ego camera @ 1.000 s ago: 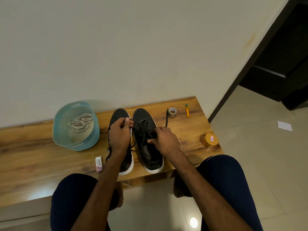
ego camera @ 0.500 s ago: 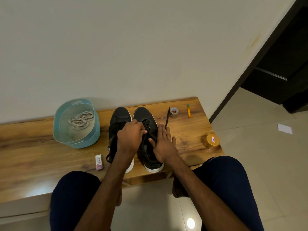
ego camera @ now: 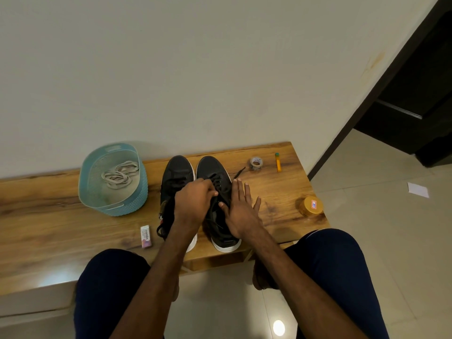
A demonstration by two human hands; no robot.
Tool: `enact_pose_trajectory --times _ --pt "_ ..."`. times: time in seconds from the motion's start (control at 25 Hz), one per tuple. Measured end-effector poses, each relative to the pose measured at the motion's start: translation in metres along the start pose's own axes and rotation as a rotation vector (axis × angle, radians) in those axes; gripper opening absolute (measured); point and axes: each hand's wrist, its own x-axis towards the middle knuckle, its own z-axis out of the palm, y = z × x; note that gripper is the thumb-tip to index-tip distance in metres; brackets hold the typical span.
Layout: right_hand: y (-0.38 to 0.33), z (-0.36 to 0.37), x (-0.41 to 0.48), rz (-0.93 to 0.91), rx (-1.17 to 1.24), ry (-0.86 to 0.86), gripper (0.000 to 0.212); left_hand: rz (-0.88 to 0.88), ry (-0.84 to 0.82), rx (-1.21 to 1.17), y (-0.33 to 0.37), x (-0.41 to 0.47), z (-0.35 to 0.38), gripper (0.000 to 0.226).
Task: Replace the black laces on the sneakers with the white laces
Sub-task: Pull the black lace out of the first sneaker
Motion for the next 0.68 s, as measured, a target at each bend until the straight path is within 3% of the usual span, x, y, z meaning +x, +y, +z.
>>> enact_pose_trajectory --times 0.12,0.28,0.36,0.44,0.52,0.68 --pt "0.001 0.000 0.000 0.004 0.016 -0.006 0.075 -0.044 0.142 0.004 -0.004 -0.001 -0.009 0.018" --pt "0.000 0.001 0.001 0.010 0.009 -0.004 0.075 -0.267 0.445 -0.142 -0.022 -0.002 -0.043 0.013" --pt "0.000 0.001 0.001 0.004 0.004 -0.005 0.076 -0.149 0.386 -0.064 -0.025 -0.002 -0.042 0.015" --pt "0.000 0.001 0.000 0.002 0.002 -0.015 0.076 0.027 0.155 0.053 -0.015 -0.003 -0.027 0.029" --pt "0.000 0.001 0.000 0.003 -0.007 -0.023 0.076 0.075 -0.023 0.107 -0.001 -0.005 -0.009 0.029" --pt "0.000 -0.001 0.000 0.004 -0.012 -0.035 0.075 0.055 0.030 0.103 0.006 -0.003 -0.005 0.018"
